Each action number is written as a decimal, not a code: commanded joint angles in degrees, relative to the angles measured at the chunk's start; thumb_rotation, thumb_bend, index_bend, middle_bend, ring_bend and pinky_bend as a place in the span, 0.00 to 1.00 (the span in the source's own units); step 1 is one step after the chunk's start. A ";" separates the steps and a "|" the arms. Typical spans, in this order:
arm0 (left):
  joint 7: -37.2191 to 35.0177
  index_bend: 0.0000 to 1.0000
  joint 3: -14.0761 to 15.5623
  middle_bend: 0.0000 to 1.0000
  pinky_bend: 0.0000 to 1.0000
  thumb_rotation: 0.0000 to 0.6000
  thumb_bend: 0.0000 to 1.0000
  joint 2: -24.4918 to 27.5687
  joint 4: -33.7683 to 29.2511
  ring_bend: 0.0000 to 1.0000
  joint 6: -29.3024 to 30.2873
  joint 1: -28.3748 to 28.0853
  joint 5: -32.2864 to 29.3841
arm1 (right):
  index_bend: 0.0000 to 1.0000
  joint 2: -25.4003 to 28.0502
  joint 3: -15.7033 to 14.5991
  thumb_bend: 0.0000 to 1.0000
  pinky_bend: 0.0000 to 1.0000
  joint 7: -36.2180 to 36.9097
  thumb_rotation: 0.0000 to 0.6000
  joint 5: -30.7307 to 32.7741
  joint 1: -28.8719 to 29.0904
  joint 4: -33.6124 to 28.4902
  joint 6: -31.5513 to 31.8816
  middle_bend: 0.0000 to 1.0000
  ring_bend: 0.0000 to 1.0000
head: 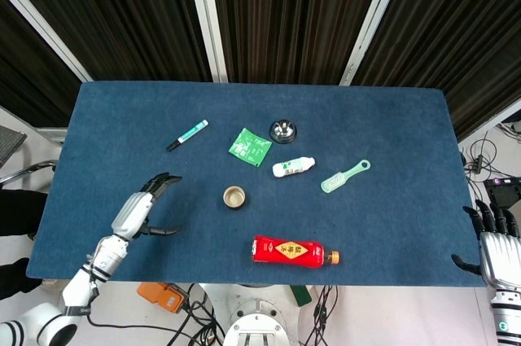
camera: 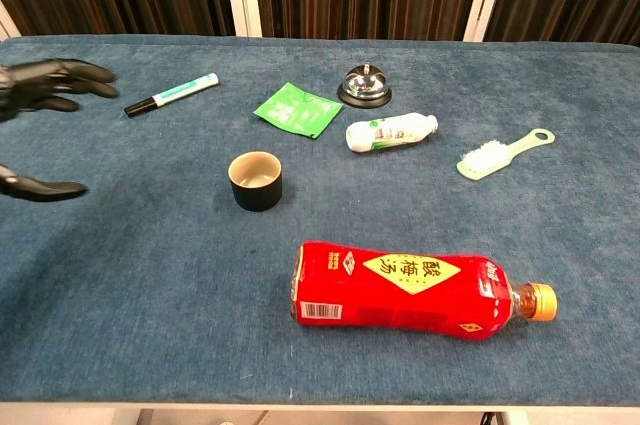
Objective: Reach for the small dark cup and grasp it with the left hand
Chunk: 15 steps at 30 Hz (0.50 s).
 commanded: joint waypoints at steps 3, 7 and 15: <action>3.36 0.15 -1.51 0.16 0.10 1.00 0.12 -7.14 3.95 0.04 -2.66 -3.23 -1.89 | 0.23 0.23 0.09 0.20 0.11 0.58 1.00 0.16 0.07 -0.07 -0.22 0.14 0.11; 5.18 0.15 -2.12 0.16 0.10 1.00 0.12 -11.38 7.56 0.03 -4.40 -5.06 -3.21 | 0.23 0.39 0.09 0.20 0.11 0.87 1.00 0.16 0.12 -0.08 -0.34 0.14 0.11; 5.46 0.19 -2.52 0.16 0.10 1.00 0.12 -16.32 12.26 0.03 -6.43 -7.57 -4.72 | 0.23 0.65 0.11 0.20 0.11 1.37 1.00 0.26 0.19 -0.04 -0.58 0.14 0.11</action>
